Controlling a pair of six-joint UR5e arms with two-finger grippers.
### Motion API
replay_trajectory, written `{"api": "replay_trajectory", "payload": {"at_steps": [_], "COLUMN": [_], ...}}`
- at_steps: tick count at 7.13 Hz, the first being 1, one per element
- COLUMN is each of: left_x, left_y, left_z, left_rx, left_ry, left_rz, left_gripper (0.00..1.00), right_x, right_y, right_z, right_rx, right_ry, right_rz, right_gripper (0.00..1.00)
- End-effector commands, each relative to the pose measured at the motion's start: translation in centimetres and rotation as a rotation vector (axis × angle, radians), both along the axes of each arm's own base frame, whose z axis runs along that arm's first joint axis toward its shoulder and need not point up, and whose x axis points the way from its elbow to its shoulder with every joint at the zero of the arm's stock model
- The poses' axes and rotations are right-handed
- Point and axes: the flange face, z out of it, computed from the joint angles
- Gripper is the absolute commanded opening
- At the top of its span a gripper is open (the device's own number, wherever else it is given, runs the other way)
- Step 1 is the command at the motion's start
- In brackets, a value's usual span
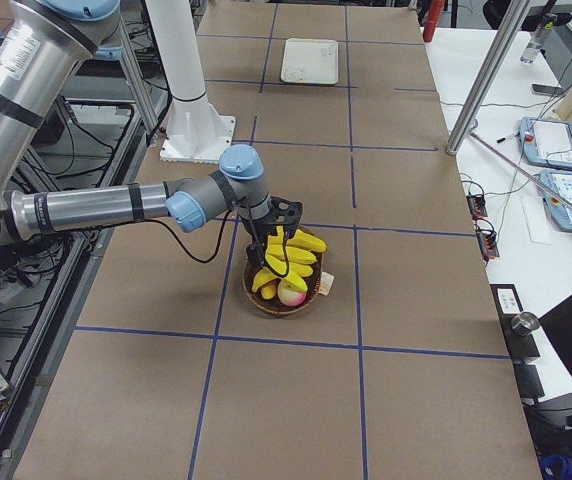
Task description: Transfer all bananas from basket to plate
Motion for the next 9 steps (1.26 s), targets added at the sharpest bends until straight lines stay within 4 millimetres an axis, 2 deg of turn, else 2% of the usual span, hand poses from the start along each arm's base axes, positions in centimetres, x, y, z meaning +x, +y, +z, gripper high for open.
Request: {"api": "replay_trajectory", "payload": {"at_steps": [1, 2, 3, 4, 8, 9], "left_x": [0.3, 0.3, 0.3, 0.3, 0.3, 0.3], "left_y": [0.0, 0.0, 0.0, 0.0, 0.0, 0.0], "left_z": [0.0, 0.1, 0.1, 0.2, 0.0, -0.1], "left_rx": [0.000, -0.002, -0.002, -0.003, 0.000, 0.003], "left_ry": [0.000, 0.000, 0.000, 0.000, 0.000, 0.000], "left_rz": [0.007, 0.007, 0.007, 0.007, 0.009, 0.007], "left_gripper": [1.00, 1.00, 1.00, 1.00, 1.00, 1.00], "right_x": [-4.6, -7.5, -9.4, -9.4, -8.7, -8.6], "right_y": [1.0, 1.6, 2.2, 2.4, 2.9, 3.0], "right_z": [0.3, 0.5, 0.9, 1.8, 2.7, 3.2], "right_rx": [-0.034, -0.043, -0.029, -0.032, -0.044, -0.051], "right_ry": [0.055, 0.085, 0.119, 0.142, 0.164, 0.175], "right_rz": [0.099, 0.139, 0.166, 0.164, 0.163, 0.162], "right_gripper": [1.00, 0.99, 0.99, 0.98, 0.97, 0.82]}}
